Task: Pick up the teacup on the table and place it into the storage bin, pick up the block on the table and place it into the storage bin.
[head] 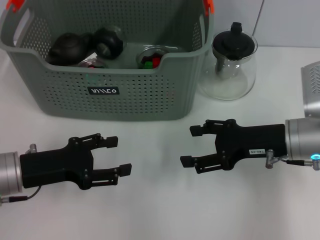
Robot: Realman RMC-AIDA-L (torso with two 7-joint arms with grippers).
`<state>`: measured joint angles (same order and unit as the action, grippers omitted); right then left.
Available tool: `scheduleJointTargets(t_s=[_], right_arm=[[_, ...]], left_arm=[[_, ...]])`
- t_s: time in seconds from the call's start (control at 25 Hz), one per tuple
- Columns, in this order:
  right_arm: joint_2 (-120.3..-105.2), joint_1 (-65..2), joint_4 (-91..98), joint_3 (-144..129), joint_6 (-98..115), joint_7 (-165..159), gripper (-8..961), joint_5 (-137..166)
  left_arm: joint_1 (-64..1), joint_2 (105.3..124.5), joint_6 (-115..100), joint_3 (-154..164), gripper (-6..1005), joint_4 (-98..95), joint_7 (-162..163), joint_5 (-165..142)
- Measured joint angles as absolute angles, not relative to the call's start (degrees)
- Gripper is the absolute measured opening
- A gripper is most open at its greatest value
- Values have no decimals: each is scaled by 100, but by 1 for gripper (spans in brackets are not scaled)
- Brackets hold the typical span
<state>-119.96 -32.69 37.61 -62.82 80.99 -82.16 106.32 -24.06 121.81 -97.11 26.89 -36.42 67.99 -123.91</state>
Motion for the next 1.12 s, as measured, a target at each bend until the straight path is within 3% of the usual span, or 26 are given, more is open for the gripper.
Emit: scheduleJointTargets(t_s=[1.12], right_arm=[[-12006, -3304, 3629, -6289, 7918, -8024, 941, 10634]], left_arm=[[-2408, 12155, -9691, 2689, 836, -3602, 6882, -12377]])
